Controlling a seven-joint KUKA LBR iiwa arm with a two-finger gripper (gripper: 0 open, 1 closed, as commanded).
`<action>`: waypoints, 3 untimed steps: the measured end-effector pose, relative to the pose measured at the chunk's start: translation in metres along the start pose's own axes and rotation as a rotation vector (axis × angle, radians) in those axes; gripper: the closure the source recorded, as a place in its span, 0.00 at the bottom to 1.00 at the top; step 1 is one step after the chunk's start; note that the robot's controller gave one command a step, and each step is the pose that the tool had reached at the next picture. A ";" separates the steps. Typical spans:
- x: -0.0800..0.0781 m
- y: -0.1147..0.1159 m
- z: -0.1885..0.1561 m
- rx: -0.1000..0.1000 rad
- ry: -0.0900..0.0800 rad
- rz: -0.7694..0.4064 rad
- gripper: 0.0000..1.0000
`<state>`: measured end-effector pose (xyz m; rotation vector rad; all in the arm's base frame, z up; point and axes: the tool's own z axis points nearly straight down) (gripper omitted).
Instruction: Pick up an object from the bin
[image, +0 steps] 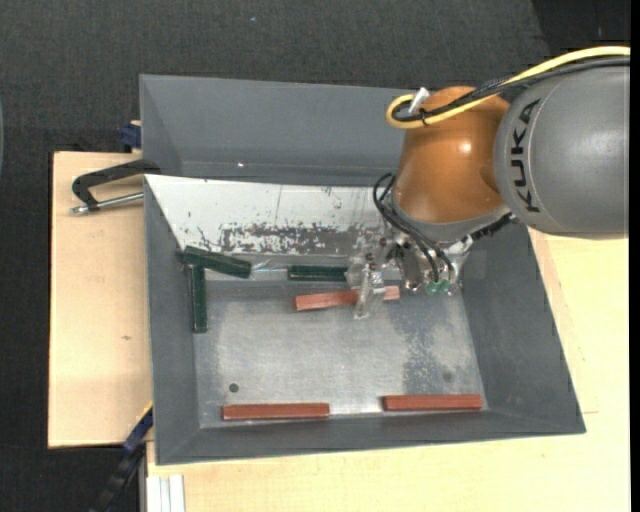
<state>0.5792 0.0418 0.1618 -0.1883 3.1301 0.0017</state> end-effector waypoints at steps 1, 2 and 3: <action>0.000 0.000 0.000 0.000 0.000 0.000 1.00; -0.005 -0.008 -0.012 0.000 0.000 -0.050 1.00; 0.027 0.006 -0.064 0.000 0.006 -0.056 1.00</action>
Offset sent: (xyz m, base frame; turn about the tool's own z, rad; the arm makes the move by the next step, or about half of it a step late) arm 0.0136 -0.0203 0.0285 -0.1142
